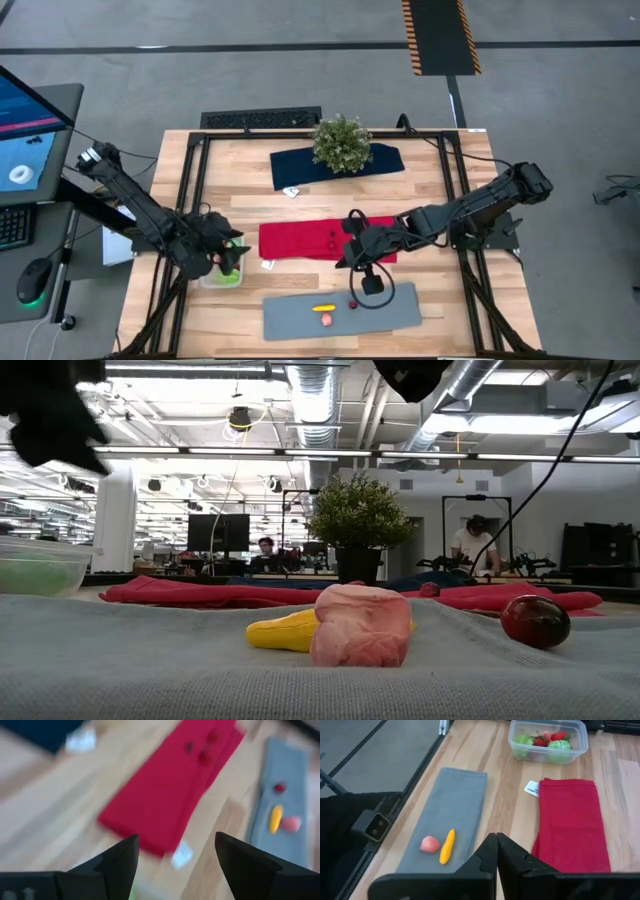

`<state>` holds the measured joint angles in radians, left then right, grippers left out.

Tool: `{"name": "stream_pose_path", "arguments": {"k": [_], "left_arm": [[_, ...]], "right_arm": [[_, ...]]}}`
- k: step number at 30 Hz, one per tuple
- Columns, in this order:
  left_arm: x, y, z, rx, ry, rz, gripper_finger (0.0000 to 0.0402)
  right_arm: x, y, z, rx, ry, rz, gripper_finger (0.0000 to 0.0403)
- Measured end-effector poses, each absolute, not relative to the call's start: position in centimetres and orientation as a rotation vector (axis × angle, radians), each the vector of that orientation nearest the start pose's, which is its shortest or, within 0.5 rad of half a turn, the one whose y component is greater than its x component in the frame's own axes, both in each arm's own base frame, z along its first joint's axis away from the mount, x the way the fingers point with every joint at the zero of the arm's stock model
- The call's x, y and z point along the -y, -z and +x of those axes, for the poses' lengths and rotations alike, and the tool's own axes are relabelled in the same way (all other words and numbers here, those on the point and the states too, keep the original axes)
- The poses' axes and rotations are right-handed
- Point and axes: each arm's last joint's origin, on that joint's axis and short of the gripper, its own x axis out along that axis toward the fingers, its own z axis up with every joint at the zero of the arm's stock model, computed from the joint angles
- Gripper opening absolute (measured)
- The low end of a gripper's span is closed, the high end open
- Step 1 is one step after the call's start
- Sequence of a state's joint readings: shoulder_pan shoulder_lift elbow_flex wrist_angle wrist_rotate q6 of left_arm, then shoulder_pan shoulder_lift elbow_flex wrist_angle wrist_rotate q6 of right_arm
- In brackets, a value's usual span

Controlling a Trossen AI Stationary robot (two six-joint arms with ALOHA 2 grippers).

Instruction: Pick and placing Produce into tupperware

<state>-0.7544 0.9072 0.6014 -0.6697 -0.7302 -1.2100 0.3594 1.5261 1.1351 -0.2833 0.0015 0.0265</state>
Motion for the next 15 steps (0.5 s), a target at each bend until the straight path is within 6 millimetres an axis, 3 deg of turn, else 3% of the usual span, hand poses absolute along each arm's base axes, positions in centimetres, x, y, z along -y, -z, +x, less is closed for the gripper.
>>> {"name": "stream_pose_path", "arguments": {"k": [9,15], "left_arm": [[12.7,-22.2,16.8,-0.397,-0.253,-0.22,0.0251],[15.4,-22.7,19.8,-0.256,-0.012,-0.092,0.0251]], "right_arm": [[-14.0,-27.3,30.8,-0.535,-0.418,-0.128,0.0039],[-14.1,-25.3,28.1,-0.443,-0.459,-0.111,0.0039]]}}
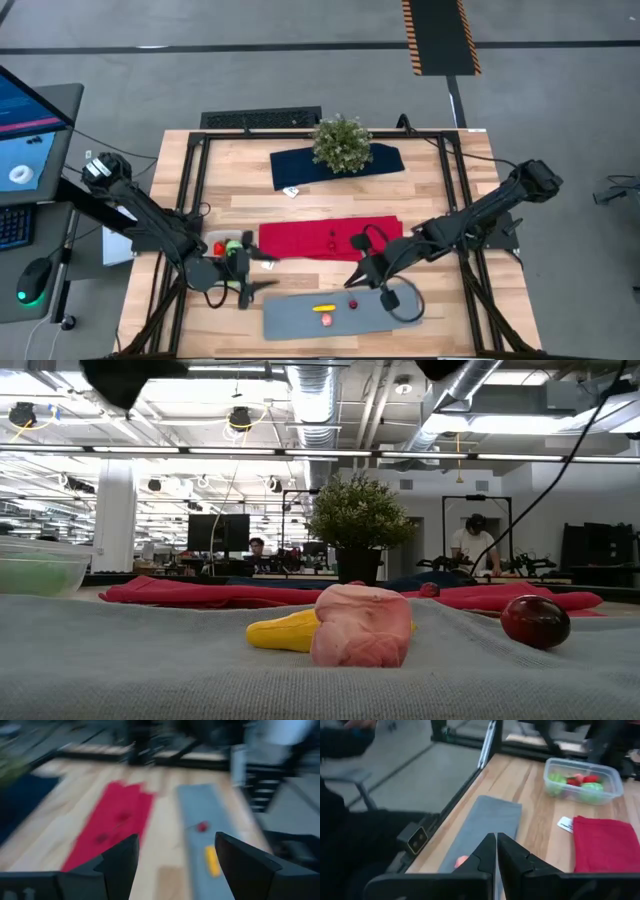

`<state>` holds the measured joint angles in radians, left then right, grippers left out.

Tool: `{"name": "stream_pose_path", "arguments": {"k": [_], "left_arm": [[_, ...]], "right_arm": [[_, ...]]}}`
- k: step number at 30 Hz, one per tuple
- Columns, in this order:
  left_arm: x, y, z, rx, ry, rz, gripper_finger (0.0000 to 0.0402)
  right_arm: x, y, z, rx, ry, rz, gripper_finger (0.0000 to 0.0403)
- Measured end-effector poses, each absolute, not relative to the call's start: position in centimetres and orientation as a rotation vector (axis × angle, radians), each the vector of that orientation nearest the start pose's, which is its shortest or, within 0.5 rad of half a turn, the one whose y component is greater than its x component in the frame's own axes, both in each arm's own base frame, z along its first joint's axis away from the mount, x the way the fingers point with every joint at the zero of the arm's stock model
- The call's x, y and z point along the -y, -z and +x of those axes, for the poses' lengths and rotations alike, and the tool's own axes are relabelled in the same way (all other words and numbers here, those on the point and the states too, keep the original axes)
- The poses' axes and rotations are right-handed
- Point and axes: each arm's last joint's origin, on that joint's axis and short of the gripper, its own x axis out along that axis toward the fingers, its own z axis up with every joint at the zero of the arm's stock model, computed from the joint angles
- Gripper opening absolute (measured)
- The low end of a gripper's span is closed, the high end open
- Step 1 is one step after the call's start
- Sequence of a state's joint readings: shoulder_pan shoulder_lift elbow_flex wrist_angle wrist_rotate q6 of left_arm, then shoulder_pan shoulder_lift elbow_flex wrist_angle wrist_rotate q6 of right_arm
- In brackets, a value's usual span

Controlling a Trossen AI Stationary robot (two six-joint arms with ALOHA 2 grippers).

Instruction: Pick and placing Produce into tupperware

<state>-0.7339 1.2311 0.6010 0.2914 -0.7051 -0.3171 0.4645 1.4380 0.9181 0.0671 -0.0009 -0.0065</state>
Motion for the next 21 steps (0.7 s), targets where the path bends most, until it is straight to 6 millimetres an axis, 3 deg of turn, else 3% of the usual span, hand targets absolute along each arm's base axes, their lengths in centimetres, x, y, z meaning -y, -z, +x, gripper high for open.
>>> {"name": "stream_pose_path", "arguments": {"k": [5,10,13,18,21], "left_arm": [[15.5,-23.7,22.1,-0.086,0.217,-0.032,0.0251],[12.9,-22.9,23.6,-0.105,0.173,-0.033,0.0251],[11.3,-21.9,23.7,-0.076,0.176,-0.057,0.0251],[9.0,-19.5,22.5,-0.043,0.12,-0.086,0.0251],[8.1,-19.2,21.9,0.03,0.1,-0.113,0.0251]], "right_arm": [[-12.6,-23.2,25.3,-0.304,-0.447,-0.034,0.0039],[-11.2,-21.4,22.7,-0.249,-0.406,0.044,0.0039],[-10.9,-20.4,21.6,-0.273,-0.344,0.09,0.0038],[-11.4,-18.1,20.9,-0.408,-0.072,0.096,0.0021],[-11.7,-17.1,20.6,-0.445,0.058,0.144,0.0015]]}}
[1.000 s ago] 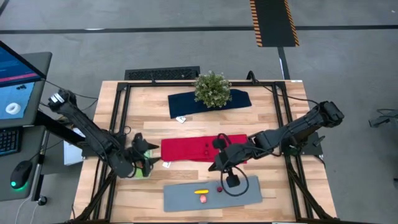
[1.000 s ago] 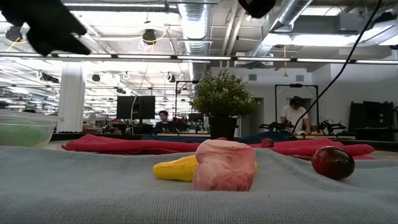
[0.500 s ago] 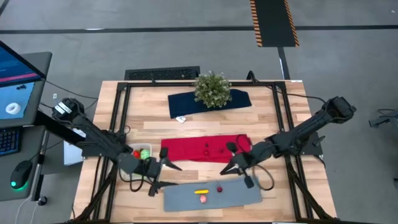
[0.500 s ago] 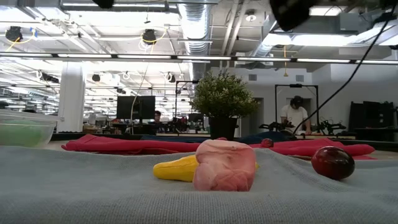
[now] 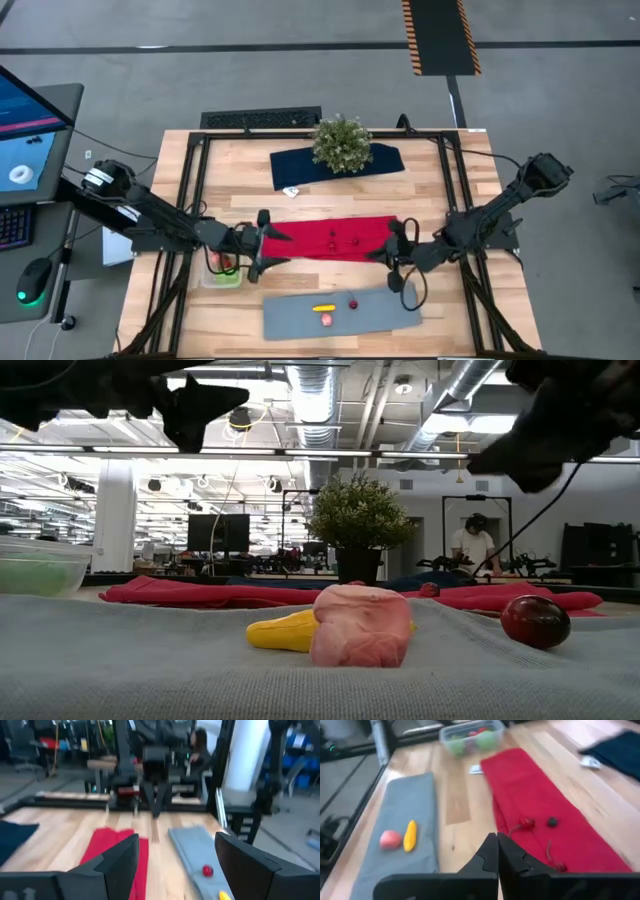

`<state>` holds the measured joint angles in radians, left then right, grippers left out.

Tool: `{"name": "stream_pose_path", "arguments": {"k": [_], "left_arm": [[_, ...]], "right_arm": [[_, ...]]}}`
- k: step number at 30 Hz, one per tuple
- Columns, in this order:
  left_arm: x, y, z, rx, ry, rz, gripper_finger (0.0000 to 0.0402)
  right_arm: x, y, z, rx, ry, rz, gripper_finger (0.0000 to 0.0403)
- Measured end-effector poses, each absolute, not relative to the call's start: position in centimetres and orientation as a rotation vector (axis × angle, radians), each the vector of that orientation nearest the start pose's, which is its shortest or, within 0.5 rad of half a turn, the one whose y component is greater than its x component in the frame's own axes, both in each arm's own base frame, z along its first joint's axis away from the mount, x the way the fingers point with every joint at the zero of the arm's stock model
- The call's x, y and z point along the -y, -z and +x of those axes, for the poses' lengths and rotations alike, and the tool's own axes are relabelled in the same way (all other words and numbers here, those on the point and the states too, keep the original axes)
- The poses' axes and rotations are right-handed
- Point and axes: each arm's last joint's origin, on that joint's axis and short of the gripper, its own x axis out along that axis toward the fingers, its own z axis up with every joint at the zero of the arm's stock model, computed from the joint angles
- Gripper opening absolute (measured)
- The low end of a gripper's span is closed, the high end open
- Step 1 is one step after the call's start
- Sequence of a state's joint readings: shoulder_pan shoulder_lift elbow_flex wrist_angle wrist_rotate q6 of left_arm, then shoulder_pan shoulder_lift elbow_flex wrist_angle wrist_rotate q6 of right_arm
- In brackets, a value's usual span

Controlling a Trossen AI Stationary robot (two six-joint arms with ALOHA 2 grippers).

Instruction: Pick and placing Produce into tupperware

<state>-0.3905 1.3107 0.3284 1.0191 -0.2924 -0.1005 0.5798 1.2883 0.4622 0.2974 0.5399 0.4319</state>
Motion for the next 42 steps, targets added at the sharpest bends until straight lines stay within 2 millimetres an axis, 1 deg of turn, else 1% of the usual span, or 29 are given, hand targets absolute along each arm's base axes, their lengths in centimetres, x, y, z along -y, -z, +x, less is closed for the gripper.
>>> {"name": "stream_pose_path", "arguments": {"k": [2,4,6,11,14,19,24,27,31,39,42], "left_arm": [[7.6,-19.2,21.6,0.073,0.086,-0.127,0.0251],[7.4,-19.7,21.6,0.117,0.075,-0.142,0.0251],[7.3,-19.6,21.6,0.11,0.075,-0.139,0.0251],[7.3,-19.3,21.6,0.086,0.074,-0.131,0.0251],[7.3,-19.5,21.6,0.104,0.076,-0.137,0.0251],[7.3,-19.6,21.6,0.116,0.075,-0.123,0.0251],[7.1,-19.6,21.6,0.117,0.063,-0.113,0.0251],[7.1,-19.6,21.6,0.117,0.059,-0.113,0.0251],[7.1,-19.6,21.6,0.118,0.059,-0.114,0.0251],[7.1,-19.6,21.7,0.118,0.06,-0.114,0.0251],[7.1,-19.6,21.7,0.118,0.06,-0.114,0.0251]], "right_arm": [[-11.8,-16.8,20.7,-0.437,0.108,0.214,0.0019],[-11.8,-16.5,20.9,-0.433,0.14,0.277,0.0031],[-12.0,-16.1,21.2,-0.424,0.153,0.335,0.0043],[-12.7,-13.7,21.4,-0.503,0.183,0.404,0.0051],[-12.2,-12.7,21.8,-0.526,0.233,0.404,0.0052],[-10.7,-12.4,22.6,-0.518,0.306,0.417,0.0053],[-8.9,-12.4,23.4,-0.521,0.351,0.373,0.0053],[-8.4,-12.4,23.7,-0.549,0.319,0.279,0.0053],[-7.9,-12.3,23.9,-0.592,0.256,0.19,0.0053],[-8.1,-12.2,23.8,-0.612,0.215,0.181,0.0053],[-7.8,-11.9,23.9,-0.628,0.227,0.179,0.0056]]}}
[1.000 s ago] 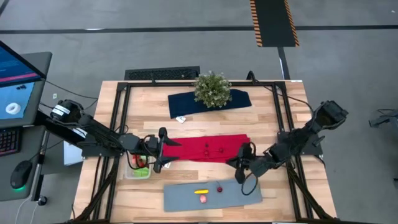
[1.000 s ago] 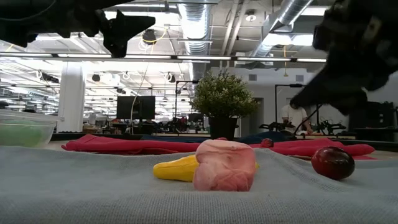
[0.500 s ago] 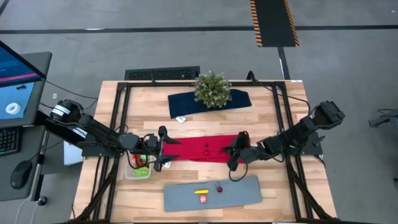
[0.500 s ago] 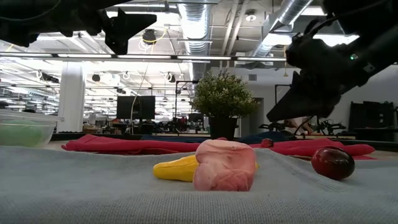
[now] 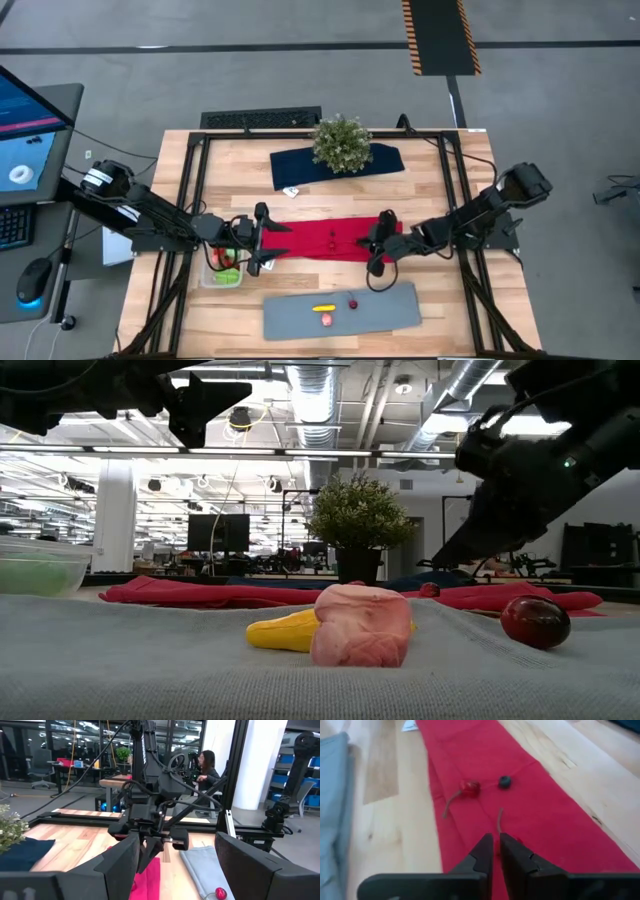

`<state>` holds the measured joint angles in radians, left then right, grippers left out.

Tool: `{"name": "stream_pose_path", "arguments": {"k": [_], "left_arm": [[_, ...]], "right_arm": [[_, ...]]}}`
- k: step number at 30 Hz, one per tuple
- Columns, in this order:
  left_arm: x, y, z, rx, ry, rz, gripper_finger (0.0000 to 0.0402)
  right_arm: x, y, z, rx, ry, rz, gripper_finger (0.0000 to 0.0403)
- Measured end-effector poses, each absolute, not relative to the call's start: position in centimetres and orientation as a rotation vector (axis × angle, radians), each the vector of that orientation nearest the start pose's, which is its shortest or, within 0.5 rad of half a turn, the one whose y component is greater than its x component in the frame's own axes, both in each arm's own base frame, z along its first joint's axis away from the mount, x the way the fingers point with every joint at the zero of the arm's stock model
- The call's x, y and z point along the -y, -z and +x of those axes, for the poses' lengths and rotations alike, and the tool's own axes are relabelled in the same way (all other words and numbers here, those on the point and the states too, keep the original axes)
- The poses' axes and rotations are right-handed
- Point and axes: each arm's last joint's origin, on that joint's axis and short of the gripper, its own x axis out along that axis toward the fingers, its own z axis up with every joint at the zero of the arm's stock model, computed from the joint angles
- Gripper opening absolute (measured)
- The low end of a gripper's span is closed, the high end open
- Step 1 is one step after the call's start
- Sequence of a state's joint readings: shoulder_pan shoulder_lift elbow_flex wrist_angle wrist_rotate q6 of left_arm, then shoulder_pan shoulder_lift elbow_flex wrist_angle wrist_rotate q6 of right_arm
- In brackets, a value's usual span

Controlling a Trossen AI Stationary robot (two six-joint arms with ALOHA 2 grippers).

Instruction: Pick and placing Produce into tupperware

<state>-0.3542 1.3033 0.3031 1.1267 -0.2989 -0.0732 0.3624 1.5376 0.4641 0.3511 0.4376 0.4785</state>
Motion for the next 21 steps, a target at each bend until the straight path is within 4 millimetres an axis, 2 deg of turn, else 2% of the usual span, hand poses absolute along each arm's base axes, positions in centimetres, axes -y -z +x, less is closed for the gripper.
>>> {"name": "stream_pose_path", "arguments": {"k": [8,21], "left_arm": [[7.1,-19.6,21.7,0.118,0.06,-0.114,0.0251],[7.1,-19.6,21.7,0.118,0.06,-0.114,0.0251]], "right_arm": [[-7.0,-10.3,24.3,-0.679,0.264,0.171,0.0079],[-7.6,-10.3,24.3,-0.685,0.2,0.128,0.0121]]}}
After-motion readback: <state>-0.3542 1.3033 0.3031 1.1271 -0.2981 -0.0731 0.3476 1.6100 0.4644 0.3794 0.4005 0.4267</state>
